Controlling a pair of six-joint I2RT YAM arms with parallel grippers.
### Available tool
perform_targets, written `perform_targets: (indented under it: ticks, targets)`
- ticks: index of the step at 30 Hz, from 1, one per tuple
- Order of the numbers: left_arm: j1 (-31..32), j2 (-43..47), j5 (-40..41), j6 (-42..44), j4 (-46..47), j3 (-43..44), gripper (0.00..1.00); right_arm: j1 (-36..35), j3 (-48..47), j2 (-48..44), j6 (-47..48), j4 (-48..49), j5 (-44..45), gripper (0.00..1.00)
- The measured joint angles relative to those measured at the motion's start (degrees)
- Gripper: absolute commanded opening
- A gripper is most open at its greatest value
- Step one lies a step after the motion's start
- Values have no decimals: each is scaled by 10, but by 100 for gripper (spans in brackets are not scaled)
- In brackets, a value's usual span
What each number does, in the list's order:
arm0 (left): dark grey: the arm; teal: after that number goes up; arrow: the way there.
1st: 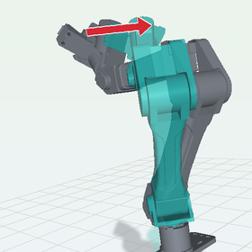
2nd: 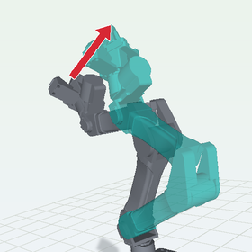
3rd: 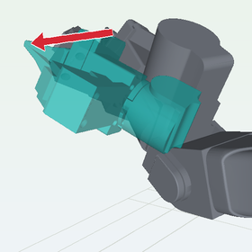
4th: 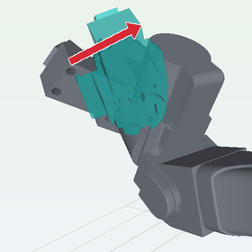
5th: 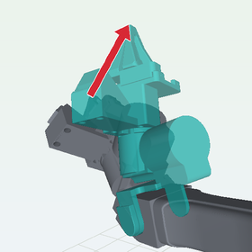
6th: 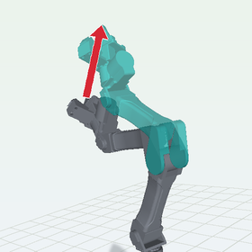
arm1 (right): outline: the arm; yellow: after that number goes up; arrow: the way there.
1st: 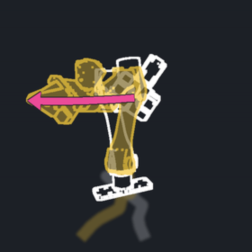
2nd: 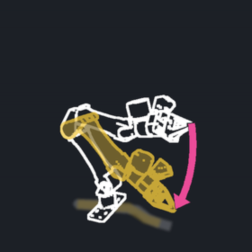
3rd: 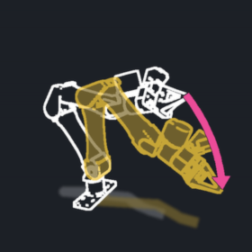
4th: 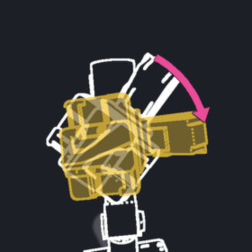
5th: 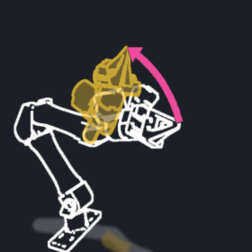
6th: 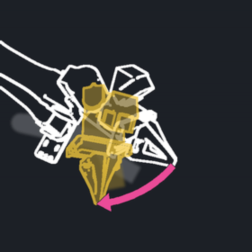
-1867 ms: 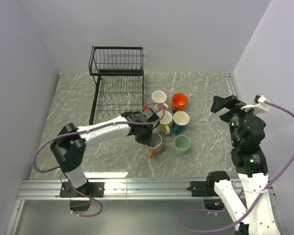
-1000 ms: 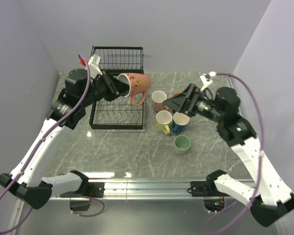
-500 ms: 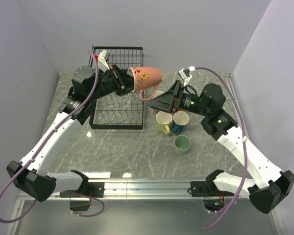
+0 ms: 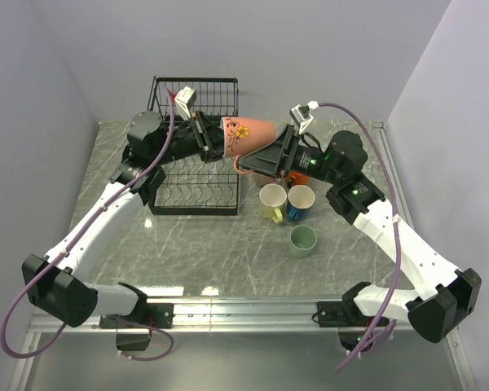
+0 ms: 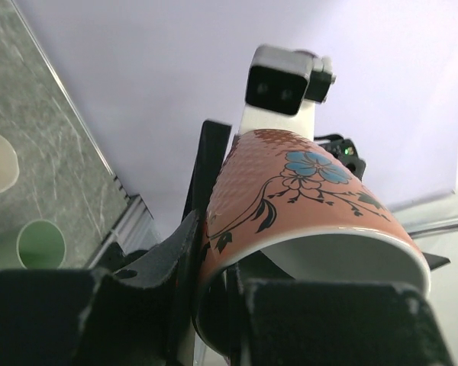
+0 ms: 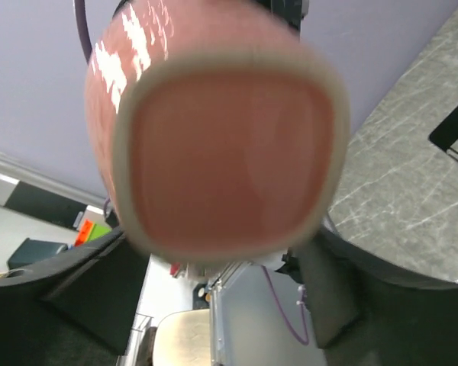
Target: Load the cups into the dish rack
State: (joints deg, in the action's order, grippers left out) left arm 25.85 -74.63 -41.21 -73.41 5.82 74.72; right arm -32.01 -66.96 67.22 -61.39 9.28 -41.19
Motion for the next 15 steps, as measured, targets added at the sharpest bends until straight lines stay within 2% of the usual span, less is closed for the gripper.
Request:
perform_targets:
  ticks: [1, 4, 5, 7, 8, 10, 11, 12, 14, 15]
  targets:
    - [0, 0, -8, -4, 7, -7, 0, 0, -2, 3, 0, -1, 2, 72]
    - [0, -2, -26, -16, 18, -20, 0, 0, -6, 5, -1, 2, 10, 49]
    - [0, -3, -28, -21, 24, -21, 0, 0, -6, 5, -3, 0, 11, 37]
    - [-5, -3, -23, -17, 37, -21, 0, 0, -6, 5, -14, 2, 14, 26]
    - [-7, -3, -22, -16, 38, -21, 0, 0, -10, 6, -19, 5, 17, 16]
    - [-7, -4, -19, -8, 51, -21, 0, -1, -16, 9, -37, 1, 19, 11]
    - [-8, -4, -18, -7, 54, -21, 0, -1, -17, 10, -38, 2, 18, 2]
    - [-8, -4, -18, -7, 56, -21, 1, -1, -21, 13, -39, 2, 18, 0]
    - [-9, -4, -14, -7, 54, -21, 7, -1, -27, 19, -39, 0, 17, 0]
    - [-10, -4, -10, -1, 51, -21, 15, -1, -30, 22, -38, -2, 16, 0]
